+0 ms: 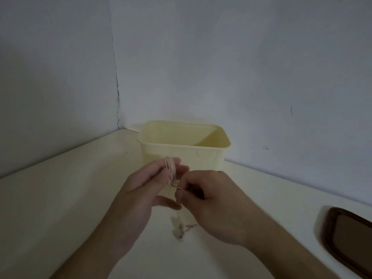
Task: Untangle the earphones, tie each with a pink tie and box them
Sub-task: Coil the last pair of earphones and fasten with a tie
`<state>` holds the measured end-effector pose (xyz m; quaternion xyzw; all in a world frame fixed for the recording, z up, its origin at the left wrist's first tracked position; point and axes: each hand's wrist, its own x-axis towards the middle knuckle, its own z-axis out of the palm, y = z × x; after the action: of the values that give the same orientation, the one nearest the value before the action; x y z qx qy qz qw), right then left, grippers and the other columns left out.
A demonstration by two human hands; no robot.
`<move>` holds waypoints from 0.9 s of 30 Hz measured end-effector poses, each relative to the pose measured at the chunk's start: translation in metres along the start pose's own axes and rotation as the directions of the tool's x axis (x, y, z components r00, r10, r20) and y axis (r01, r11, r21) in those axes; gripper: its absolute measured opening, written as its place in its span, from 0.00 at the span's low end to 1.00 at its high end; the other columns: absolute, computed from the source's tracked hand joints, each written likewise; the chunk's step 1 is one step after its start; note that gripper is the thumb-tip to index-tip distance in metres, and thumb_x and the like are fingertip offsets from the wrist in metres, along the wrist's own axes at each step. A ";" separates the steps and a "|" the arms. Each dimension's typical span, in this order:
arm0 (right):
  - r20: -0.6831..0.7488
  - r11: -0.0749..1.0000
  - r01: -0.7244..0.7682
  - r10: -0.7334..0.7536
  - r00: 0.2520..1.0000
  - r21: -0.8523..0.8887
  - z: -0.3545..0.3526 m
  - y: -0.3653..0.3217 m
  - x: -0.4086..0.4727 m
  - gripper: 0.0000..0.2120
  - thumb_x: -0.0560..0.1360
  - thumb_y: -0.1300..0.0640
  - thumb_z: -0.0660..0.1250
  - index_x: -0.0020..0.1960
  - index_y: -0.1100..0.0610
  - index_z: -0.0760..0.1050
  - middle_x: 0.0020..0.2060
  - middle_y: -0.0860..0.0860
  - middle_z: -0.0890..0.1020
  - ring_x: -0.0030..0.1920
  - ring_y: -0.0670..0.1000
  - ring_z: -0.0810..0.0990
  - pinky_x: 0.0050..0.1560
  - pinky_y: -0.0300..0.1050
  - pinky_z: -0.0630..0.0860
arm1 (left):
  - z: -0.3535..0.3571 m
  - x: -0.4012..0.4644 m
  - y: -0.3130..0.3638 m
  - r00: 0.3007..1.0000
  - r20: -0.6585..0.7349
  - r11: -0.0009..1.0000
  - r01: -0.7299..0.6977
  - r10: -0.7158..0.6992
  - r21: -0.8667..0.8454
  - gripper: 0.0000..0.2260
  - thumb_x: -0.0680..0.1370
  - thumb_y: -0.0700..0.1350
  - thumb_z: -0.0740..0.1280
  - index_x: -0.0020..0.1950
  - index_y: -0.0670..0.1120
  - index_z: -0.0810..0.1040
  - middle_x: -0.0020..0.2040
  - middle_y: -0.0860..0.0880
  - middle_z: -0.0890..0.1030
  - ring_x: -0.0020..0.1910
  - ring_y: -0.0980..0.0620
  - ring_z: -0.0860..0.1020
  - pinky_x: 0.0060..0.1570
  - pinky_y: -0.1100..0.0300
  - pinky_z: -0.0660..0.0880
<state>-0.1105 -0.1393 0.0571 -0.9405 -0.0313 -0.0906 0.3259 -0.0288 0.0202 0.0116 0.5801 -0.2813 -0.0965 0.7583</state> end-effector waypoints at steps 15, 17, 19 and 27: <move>-0.082 0.993 -0.050 0.059 0.995 0.108 -0.008 0.018 0.005 0.14 0.83 0.54 0.65 0.39 0.47 0.79 0.30 0.41 0.78 0.30 0.42 0.74 0.33 0.37 0.72 | -0.001 -0.006 0.008 0.975 0.222 0.926 0.108 -0.027 -0.362 0.16 0.77 0.45 0.69 0.57 0.34 0.84 0.48 0.38 0.85 0.43 0.46 0.84 0.29 0.57 0.75; -0.035 0.998 -0.057 0.058 0.998 0.034 -0.002 0.016 0.006 0.15 0.84 0.56 0.64 0.40 0.46 0.78 0.32 0.42 0.79 0.32 0.43 0.74 0.34 0.36 0.70 | -0.002 -0.005 0.010 0.985 0.165 0.909 0.111 -0.047 -0.401 0.17 0.77 0.43 0.64 0.61 0.36 0.84 0.56 0.37 0.85 0.52 0.45 0.86 0.30 0.55 0.77; 0.023 0.998 -0.061 0.061 0.998 -0.012 0.002 0.012 0.006 0.14 0.84 0.55 0.64 0.40 0.46 0.77 0.32 0.43 0.78 0.33 0.43 0.75 0.35 0.36 0.70 | -0.003 -0.002 0.011 0.992 0.116 0.915 0.082 -0.039 -0.394 0.18 0.79 0.41 0.60 0.63 0.37 0.83 0.63 0.36 0.84 0.59 0.43 0.84 0.33 0.53 0.80; -0.001 0.985 0.039 -0.040 0.999 -0.168 0.000 -0.003 -0.002 0.08 0.84 0.53 0.64 0.50 0.47 0.82 0.38 0.41 0.82 0.39 0.42 0.80 0.38 0.36 0.75 | 0.003 -0.002 -0.001 1.000 0.029 0.991 0.003 -0.007 0.131 0.12 0.81 0.49 0.66 0.54 0.44 0.87 0.48 0.46 0.86 0.48 0.49 0.83 0.37 0.49 0.82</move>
<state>-0.1126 -0.1365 0.0586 -0.9636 -0.0415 -0.1017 0.2437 -0.0318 0.0180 0.0107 0.6278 -0.2968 -0.0884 0.7141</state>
